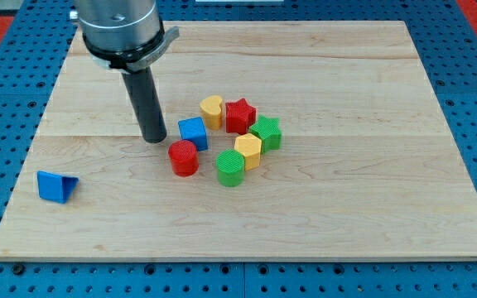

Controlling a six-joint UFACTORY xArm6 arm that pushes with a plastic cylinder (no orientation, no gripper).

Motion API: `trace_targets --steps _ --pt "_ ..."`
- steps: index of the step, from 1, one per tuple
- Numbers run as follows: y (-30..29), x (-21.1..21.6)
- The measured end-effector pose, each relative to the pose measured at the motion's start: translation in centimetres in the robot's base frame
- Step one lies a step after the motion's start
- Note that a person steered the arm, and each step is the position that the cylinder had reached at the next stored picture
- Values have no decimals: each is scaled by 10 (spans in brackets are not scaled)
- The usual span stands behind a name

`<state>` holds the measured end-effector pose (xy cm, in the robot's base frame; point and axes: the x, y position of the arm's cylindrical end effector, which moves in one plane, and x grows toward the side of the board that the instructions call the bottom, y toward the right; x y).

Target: Move the blue triangle to the bottom of the red circle

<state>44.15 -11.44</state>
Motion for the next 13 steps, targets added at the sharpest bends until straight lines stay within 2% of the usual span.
trace_targets --steps 1,4,5,6,8,11,12,13 --pt "19 -4" --pt "23 -11" --pt "6 -34" --pt "-28 -24" --pt "-188 41" --pt "-163 89" --pt "-122 87" --pt "-105 86"
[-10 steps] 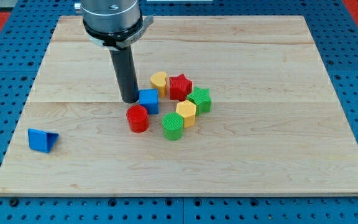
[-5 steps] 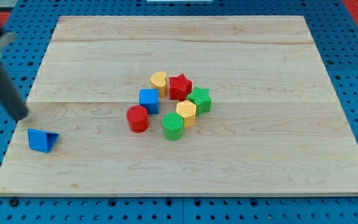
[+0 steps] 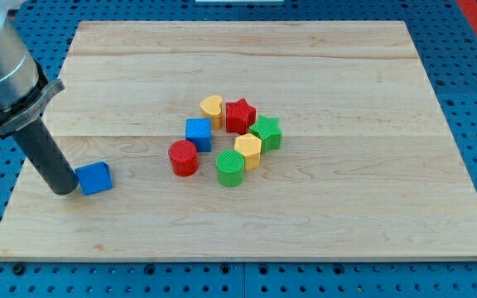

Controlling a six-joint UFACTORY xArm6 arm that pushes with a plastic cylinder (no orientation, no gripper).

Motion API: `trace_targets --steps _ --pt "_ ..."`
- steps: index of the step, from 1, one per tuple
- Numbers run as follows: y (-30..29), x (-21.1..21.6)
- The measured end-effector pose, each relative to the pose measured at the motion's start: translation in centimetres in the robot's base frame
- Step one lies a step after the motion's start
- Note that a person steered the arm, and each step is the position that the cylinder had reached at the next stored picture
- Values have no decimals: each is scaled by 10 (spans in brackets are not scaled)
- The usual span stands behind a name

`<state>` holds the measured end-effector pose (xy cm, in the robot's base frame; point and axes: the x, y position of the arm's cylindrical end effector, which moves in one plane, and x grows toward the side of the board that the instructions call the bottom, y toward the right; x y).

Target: Move the blue triangle to the bottom of the red circle

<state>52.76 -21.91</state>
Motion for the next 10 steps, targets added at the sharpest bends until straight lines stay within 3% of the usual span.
trace_targets --steps 2,4,5,7,8,10 --pt "-30 -18" --pt "37 -38" --pt "52 -29" --pt "0 -9" --pt "2 -6" --pt "99 -6"
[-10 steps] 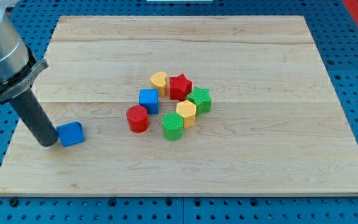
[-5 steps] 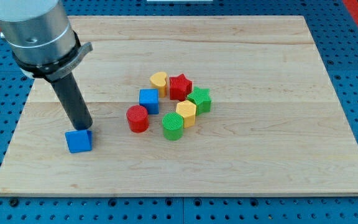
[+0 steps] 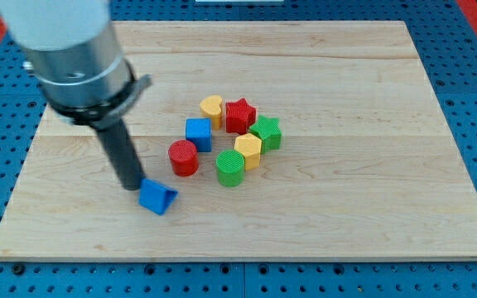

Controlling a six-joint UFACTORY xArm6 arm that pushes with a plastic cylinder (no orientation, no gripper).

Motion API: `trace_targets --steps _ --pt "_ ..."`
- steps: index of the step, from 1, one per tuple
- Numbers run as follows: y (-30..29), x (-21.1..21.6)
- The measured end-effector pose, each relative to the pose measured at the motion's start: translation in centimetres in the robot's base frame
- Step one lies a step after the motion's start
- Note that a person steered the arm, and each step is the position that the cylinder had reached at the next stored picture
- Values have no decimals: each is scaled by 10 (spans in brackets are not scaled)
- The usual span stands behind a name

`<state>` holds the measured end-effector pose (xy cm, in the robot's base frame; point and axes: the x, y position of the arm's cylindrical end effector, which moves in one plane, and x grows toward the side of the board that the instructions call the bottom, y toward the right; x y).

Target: Move the blue triangle to the bottom of the red circle

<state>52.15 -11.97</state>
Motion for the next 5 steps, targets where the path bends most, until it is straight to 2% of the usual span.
trace_targets --steps 1,2,5 --pt "-22 8" --pt "-29 56" --pt "26 33"
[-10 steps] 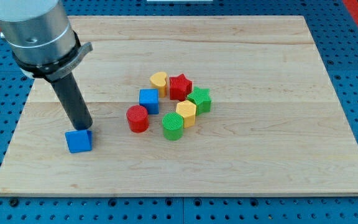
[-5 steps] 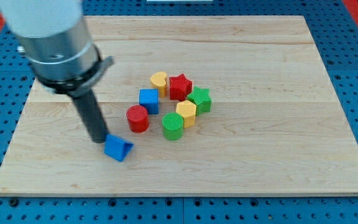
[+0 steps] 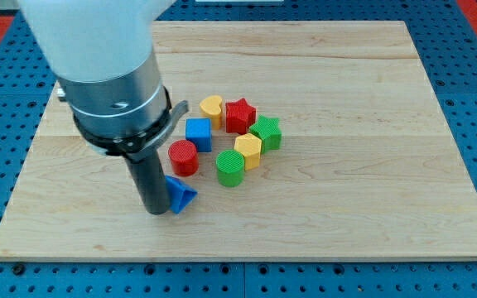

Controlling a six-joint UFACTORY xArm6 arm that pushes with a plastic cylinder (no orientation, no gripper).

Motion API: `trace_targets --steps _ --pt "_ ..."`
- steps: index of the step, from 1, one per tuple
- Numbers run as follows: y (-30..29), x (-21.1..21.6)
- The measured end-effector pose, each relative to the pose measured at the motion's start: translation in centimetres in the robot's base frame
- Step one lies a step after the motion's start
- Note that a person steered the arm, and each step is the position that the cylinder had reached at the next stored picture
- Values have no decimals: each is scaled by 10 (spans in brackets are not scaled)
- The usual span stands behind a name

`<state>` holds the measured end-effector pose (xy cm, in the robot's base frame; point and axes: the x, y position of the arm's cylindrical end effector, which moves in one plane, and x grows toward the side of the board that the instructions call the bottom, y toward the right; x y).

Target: Move the blue triangle to the bottom of the red circle

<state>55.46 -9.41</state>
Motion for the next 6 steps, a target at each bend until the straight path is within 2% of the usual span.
trace_targets --steps 2,3,4,5,6 --pt "19 3" --pt "40 41" --pt "89 50" --pt "129 42" --pt "132 41"
